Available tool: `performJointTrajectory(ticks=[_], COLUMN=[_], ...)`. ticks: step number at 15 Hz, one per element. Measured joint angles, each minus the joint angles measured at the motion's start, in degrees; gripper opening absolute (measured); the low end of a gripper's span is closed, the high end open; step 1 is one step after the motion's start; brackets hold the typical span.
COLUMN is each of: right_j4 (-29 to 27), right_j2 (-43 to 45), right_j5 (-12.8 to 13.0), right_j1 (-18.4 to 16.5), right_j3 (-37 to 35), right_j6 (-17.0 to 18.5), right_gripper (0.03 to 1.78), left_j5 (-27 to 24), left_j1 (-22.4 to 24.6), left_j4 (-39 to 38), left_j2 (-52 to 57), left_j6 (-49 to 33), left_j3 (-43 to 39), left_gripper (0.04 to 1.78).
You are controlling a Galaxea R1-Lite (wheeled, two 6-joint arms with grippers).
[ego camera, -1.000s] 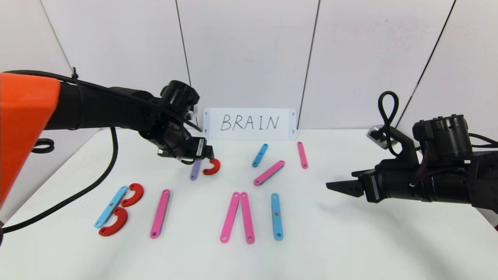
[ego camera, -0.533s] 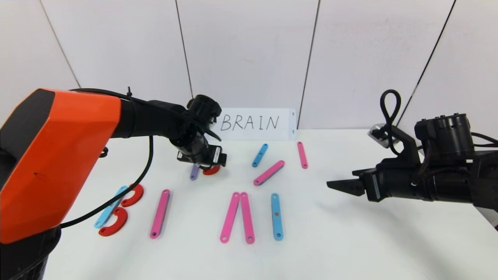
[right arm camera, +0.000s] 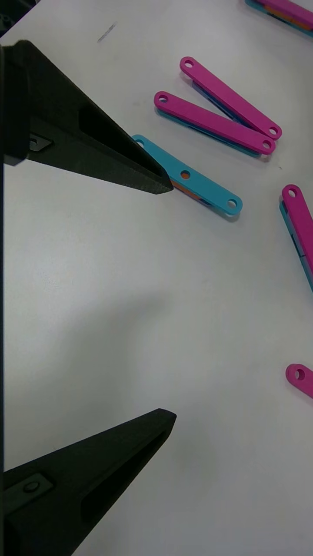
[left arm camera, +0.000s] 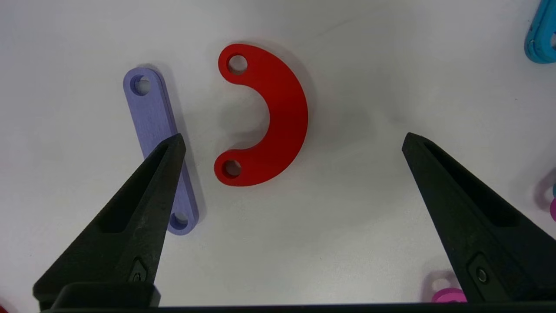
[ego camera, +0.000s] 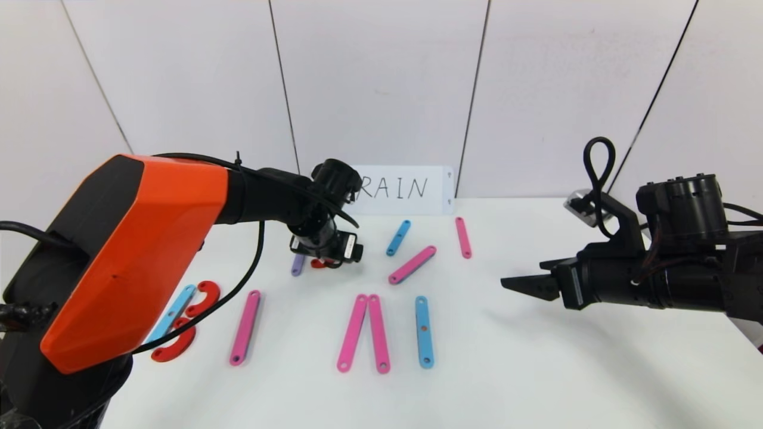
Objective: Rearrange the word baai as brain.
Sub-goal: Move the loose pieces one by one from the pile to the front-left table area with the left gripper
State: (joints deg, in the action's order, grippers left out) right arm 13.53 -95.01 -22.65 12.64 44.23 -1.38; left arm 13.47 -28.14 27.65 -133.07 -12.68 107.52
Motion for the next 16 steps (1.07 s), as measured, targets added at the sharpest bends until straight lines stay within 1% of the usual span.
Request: performJointTrajectory(ticks=[4, 8, 10, 11, 13, 16], right_j4=[-0.02, -0.02, -0.02, -0.04, -0.04, -0.02], right_j2=[0.0, 0.0, 0.0, 0.0, 0.0, 0.0], right_j5=[0.02, -0.11, -0.11, -0.13, -0.13, -0.13], right_j1=[0.0, -0.16, -0.18, -0.18, -0.2, -0.2], right_j3=[-0.02, -0.02, -0.02, -0.02, -0.02, -0.02], right_j6=[0.0, 0.0, 0.0, 0.0, 0.0, 0.0], right_gripper=[1.73, 1.73, 1.73, 1.73, 1.73, 1.73], left_j5=[0.0, -0.09, -0.07, -0.07, -0.07, -0.02], left_j1=[-0.15, -0.11, -0.09, -0.09, -0.09, -0.04], left_j4=[-1.99, -2.24, -2.35, -2.38, -2.35, -2.21], left_j2=[-1.6, -2.4, -2.67, -2.73, -2.79, -2.82], left_j6=[-0.52, -2.3, -2.32, -2.36, -2.5, -3.25], left_j3=[0.69, 0.88, 0.91, 0.91, 0.88, 0.77], left_gripper=[1.74, 1.74, 1.66, 1.58, 1.35, 0.84])
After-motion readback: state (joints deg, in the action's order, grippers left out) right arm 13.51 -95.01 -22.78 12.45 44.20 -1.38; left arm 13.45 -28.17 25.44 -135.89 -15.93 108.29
